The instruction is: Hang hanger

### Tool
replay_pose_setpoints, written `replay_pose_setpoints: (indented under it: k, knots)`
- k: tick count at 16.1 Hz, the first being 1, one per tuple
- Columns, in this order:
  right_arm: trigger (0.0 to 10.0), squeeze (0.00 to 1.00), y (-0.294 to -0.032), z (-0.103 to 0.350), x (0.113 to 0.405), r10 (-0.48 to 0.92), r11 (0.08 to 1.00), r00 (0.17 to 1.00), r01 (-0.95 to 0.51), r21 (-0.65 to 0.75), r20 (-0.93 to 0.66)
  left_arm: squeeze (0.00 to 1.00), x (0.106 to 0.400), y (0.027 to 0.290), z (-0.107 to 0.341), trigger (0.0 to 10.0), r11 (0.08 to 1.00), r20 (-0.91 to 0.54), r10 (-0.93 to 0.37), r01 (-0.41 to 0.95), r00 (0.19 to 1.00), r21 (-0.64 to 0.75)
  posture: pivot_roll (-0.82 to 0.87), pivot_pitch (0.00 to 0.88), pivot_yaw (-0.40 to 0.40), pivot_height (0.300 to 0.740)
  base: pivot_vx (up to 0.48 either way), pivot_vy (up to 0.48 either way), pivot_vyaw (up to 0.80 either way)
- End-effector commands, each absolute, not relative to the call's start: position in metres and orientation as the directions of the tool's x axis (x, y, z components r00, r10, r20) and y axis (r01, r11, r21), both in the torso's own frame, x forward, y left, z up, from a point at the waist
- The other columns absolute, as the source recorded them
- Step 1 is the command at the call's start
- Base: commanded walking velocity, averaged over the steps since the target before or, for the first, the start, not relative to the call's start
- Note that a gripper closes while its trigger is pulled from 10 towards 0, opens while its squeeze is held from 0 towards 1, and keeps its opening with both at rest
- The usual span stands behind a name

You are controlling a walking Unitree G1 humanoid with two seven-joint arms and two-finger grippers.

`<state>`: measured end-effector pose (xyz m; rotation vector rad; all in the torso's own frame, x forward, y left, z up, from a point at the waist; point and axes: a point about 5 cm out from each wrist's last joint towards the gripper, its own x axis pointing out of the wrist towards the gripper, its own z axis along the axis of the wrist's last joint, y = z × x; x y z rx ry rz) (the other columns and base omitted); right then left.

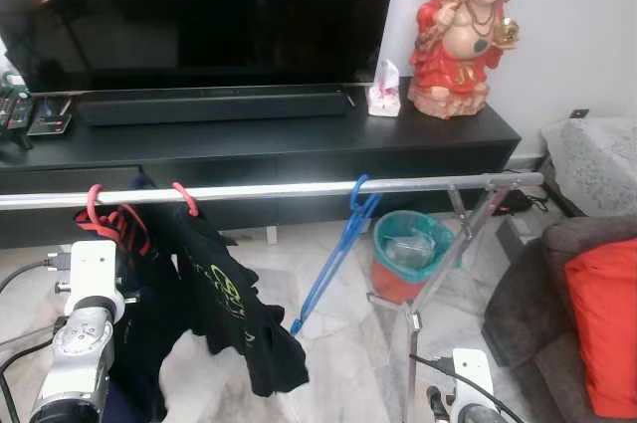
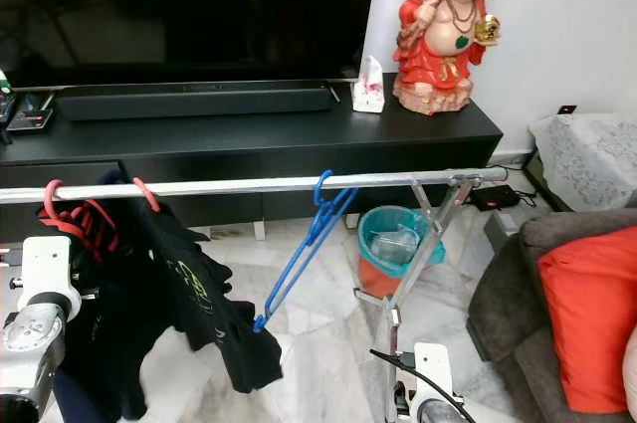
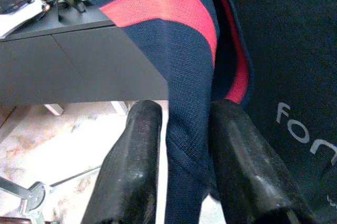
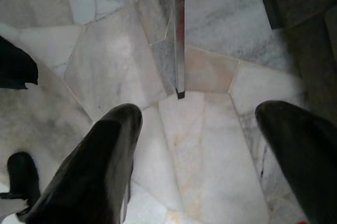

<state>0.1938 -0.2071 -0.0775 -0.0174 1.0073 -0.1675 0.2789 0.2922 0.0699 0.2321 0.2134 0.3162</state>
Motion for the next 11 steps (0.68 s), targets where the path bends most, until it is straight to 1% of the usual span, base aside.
replay_pose_setpoints:
  k: [1,7,8,10,11]
  knots:
    - [10.0,0.0,-0.21,-0.076,0.195,-0.153,0.986,0.523,0.133,-0.097,-0.838,1.0,0.277,0.287,0.075,10.0,0.938,-0.147,0.299,-0.262,0.943,0.225,-0.09,0.0,-0.082,0.732,0.0,0.0,0.0]
    - [10.0,0.0,-0.21,-0.076,0.195,-0.153,0.987,0.526,0.131,-0.097,-0.837,1.0,0.242,0.279,0.094,10.0,0.96,-0.053,0.234,-0.223,0.971,0.169,-0.08,0.0,-0.078,0.732,0.0,0.0,0.0]
    - [10.0,0.0,-0.21,-0.076,0.195,-0.153,0.987,0.526,0.131,-0.097,-0.837,1.0,0.241,0.279,0.094,10.0,0.96,-0.051,0.235,-0.223,0.971,0.168,-0.08,0.0,-0.078,0.732,0.0,0.0,0.0]
    - [10.0,0.0,-0.209,-0.076,0.195,-0.153,0.986,0.527,0.134,-0.096,-0.836,1.0,0.221,0.275,0.091,10.0,0.957,-0.02,0.213,-0.205,0.977,0.203,-0.08,0.0,-0.07,0.732,0.0,0.0,0.0]
    - [10.0,0.0,-0.209,-0.076,0.195,-0.154,0.986,0.527,0.135,-0.096,-0.836,1.0,0.208,0.277,0.084,10.0,0.953,-0.037,0.232,-0.22,0.972,0.207,-0.08,0.0,-0.07,0.732,0.0,0.0,0.0]
